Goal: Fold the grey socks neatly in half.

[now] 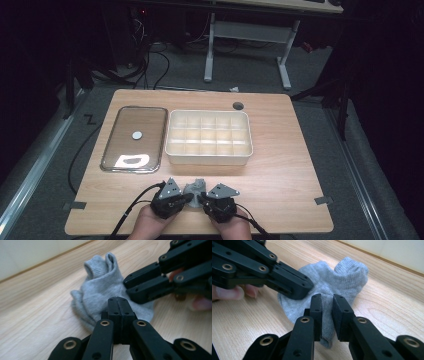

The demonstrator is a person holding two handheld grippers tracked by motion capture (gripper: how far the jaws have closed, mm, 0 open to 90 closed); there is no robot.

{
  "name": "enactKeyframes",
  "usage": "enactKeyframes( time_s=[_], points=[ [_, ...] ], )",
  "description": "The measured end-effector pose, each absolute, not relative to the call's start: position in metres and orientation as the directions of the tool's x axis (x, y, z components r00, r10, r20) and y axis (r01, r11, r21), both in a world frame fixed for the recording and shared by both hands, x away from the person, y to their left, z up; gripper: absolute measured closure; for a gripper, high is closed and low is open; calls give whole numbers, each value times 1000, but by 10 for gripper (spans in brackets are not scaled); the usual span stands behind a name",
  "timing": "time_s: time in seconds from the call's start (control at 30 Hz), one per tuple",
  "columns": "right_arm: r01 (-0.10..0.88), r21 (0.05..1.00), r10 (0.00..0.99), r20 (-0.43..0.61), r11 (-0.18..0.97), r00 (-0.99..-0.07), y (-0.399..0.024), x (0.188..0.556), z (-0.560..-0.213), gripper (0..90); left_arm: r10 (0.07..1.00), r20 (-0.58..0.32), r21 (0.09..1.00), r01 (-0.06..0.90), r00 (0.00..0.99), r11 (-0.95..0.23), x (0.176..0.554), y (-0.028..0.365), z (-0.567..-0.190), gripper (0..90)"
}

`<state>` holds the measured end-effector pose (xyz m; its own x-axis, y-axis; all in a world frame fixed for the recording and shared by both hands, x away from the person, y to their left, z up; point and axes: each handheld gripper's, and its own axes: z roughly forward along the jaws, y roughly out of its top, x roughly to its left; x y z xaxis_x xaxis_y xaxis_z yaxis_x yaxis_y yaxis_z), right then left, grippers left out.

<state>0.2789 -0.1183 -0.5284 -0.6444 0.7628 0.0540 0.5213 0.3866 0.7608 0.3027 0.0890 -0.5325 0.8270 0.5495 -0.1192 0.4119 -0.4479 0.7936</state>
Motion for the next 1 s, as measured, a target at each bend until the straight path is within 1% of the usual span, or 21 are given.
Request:
enactKeyframes(
  time_s=[0.07, 0.13, 0.3, 0.33, 0.37, 0.4, 0.43, 0.47, 0.5, 0.53, 0.57, 0.6, 0.63, 0.7, 0.77, 0.87, 0.93, 1.0],
  points=[
    [520, 761, 762, 51, 389, -646, -119, 279, -528, 796, 545, -125, 794, 413, 829, -446, 303, 93, -533, 900],
    [518, 761, 764, 46, 391, -644, -119, 278, -529, 796, 542, -107, 795, 399, 833, -457, 303, 94, -533, 900],
    [524, 764, 770, 57, 376, -635, -119, 277, -529, 794, 543, -114, 799, 402, 832, -448, 303, 94, -533, 900],
    [544, 747, 775, 61, 383, -629, -118, 277, -524, 769, 544, -115, 800, 403, 831, -446, 303, 94, -533, 900],
    [544, 747, 775, 61, 383, -629, -118, 277, -524, 769, 544, -117, 799, 404, 831, -446, 303, 94, -533, 900],
    [549, 749, 780, 70, 370, -621, -117, 275, -517, 706, 543, -119, 799, 404, 831, -444, 303, 94, -534, 900],
    [549, 749, 780, 70, 370, -621, -117, 275, -517, 706, 543, -120, 800, 405, 831, -443, 303, 94, -534, 900],
    [545, 771, 797, 84, 329, -599, -120, 272, -511, 673, 543, -117, 800, 403, 831, -445, 303, 94, -534, 900],
    [545, 771, 797, 84, 329, -599, -120, 272, -511, 673, 543, -116, 800, 402, 832, -445, 303, 94, -534, 900],
    [559, 771, 814, 94, 305, -573, -123, 274, -510, 635, 542, -115, 800, 402, 832, -446, 303, 94, -533, 897],
    [559, 771, 814, 94, 305, -573, -123, 274, -510, 635, 541, -115, 800, 401, 833, -447, 303, 94, -533, 897],
    [586, 756, 826, 109, 293, -553, -124, 277, -513, 599, 538, -116, 800, 399, 835, -447, 303, 94, -533, 883],
    [586, 756, 826, 109, 293, -553, -124, 277, -513, 599, 537, -116, 800, 399, 835, -447, 303, 94, -533, 883],
    [610, 744, 826, 143, 273, -545, -124, 279, -517, 572, 536, -117, 801, 399, 836, -446, 303, 94, -533, 878],
    [626, 726, 822, 151, 285, -549, -122, 280, -521, 557, 534, -119, 801, 399, 837, -447, 303, 94, -533, 871],
    [652, 701, 811, 182, 289, -555, -120, 281, -528, 590, 537, -111, 804, 393, 836, -446, 302, 94, -534, 866],
    [659, 701, 805, 210, 272, -555, -121, 280, -529, 668, 531, -107, 803, 387, 841, -453, 302, 94, -533, 855],
    [648, 711, 796, 212, 273, -567, -121, 279, -530, 716, 528, -106, 804, 385, 843, -453, 302, 94, -533, 848]
  ],
)
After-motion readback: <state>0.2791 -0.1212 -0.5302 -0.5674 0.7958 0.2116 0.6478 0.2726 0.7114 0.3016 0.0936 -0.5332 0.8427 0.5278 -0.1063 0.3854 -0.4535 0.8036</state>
